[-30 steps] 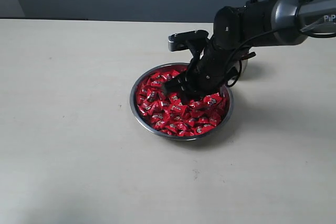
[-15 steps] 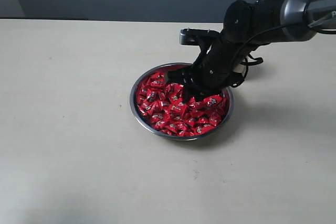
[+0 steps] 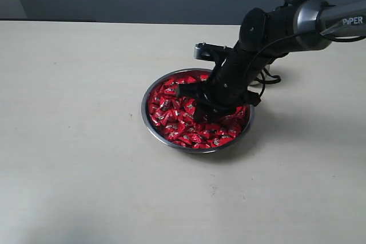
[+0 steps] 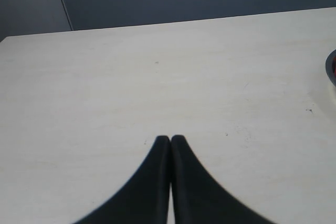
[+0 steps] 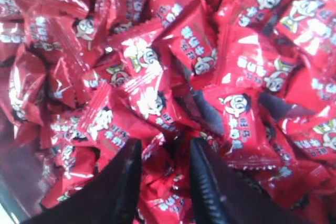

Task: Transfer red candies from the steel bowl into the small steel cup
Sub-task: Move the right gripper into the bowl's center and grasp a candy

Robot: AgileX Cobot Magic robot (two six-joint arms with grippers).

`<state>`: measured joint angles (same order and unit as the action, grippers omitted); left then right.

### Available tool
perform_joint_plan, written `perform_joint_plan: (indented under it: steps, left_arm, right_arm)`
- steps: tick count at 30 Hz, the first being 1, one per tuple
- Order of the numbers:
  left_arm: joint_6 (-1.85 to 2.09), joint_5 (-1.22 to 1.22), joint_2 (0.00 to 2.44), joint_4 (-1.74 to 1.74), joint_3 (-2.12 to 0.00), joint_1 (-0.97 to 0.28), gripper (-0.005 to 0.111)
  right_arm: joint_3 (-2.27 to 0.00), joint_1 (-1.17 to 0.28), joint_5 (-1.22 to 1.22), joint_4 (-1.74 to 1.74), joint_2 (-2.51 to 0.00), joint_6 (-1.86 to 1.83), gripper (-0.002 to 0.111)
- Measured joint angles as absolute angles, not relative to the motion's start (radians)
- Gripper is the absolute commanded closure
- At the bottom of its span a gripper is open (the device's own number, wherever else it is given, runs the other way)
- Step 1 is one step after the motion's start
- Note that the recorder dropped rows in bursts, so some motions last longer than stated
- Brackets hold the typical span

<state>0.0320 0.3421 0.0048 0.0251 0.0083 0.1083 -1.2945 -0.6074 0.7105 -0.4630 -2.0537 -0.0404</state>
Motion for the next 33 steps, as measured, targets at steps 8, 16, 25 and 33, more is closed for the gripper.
perform_joint_plan:
  steps: [8,16,25,33]
  left_arm:
    - [0.032,0.342,0.005,0.025,0.008,0.108,0.106]
    - [0.032,0.342,0.005,0.025,0.008,0.108,0.106]
    - [0.032,0.342,0.005,0.025,0.008,0.108,0.106]
    - [0.032,0.342,0.005,0.025,0.008,0.108,0.106]
  right_arm:
    - [-1.295,-0.607,0.705,-0.529,-2.054,-0.095,0.077]
    - [-1.295,-0.609,0.686,-0.607,-2.054,-0.150,0.077]
    - [-1.377,-0.635,0.717,-0.534,-2.055,-0.306,0.077]
    - [-1.545,-0.715,0.886,-0.233,-2.094,-0.262,0.077]
